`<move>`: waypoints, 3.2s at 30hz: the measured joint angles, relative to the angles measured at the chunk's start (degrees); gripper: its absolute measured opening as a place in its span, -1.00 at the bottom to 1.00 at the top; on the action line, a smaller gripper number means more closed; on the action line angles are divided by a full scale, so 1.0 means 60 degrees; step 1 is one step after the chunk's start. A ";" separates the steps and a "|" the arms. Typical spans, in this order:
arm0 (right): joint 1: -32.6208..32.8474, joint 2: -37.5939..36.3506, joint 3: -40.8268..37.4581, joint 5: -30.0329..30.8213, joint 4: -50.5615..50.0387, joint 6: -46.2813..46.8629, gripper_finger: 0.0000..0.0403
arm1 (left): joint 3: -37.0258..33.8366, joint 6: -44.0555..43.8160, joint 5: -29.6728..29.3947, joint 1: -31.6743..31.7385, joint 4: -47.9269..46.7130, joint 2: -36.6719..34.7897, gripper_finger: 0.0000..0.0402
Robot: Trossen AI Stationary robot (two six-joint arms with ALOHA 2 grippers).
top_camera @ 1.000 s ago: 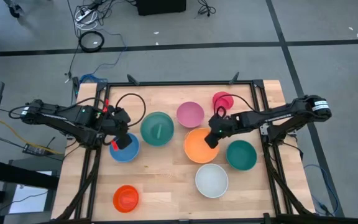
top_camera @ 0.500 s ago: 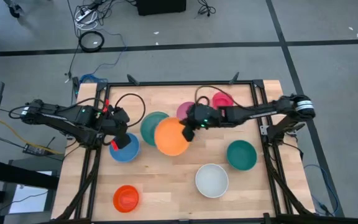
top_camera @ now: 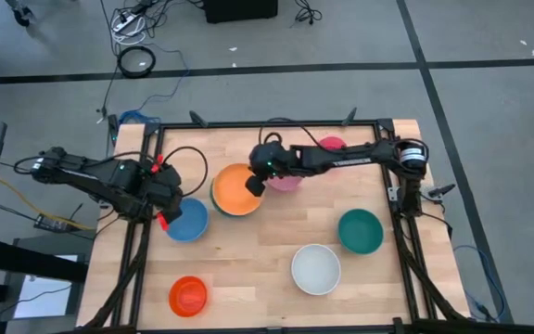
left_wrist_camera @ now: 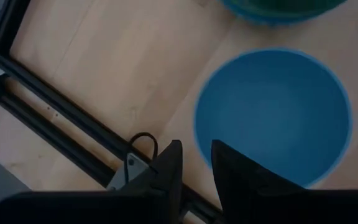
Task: Nest bowls inside each other
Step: Stack the light orange bowl into the light green bowl, then stack the blue bowl into the light orange bowl
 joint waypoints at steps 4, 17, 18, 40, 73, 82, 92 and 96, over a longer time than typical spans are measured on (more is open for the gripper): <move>-0.0095 0.0070 0.0095 -0.0269 -0.0047 -0.0001 -0.68 | 0.0000 -0.0295 0.0007 -0.0198 0.0001 0.0004 -0.53; 0.0424 -0.0967 0.0073 0.0316 -0.0679 -0.0410 -0.32 | -0.0962 -0.2146 0.0926 -0.1406 0.0137 -0.0678 -0.53; 0.0516 -0.1134 0.0073 0.0386 -0.0681 -0.0495 -0.33 | -0.1185 -0.2327 0.0936 -0.1494 0.0201 -0.0825 -0.53; 0.2461 -0.3013 0.0080 0.2750 -0.1135 -0.1347 -0.36 | -0.3559 -0.5072 0.0654 -0.1557 0.2156 -0.1344 -0.53; 0.2708 -0.2892 0.0077 0.2739 -0.1335 -0.1227 -0.37 | -0.3534 -0.5452 0.0473 -0.1171 0.2118 0.1415 -0.53; 0.2708 -0.2888 0.0077 0.2739 -0.1335 -0.1226 -0.37 | -0.3534 -0.5301 0.0572 -0.1171 0.2139 0.1963 -0.53; 0.2705 -0.2888 0.0077 0.2739 -0.1339 -0.1235 -0.37 | -0.3526 -0.5271 0.0584 -0.1171 0.2135 0.2305 -0.59; 0.2705 -0.2884 0.0077 0.2739 -0.1339 -0.1238 -0.37 | -0.3526 -0.5229 0.0586 -0.1178 0.2130 0.2412 -0.73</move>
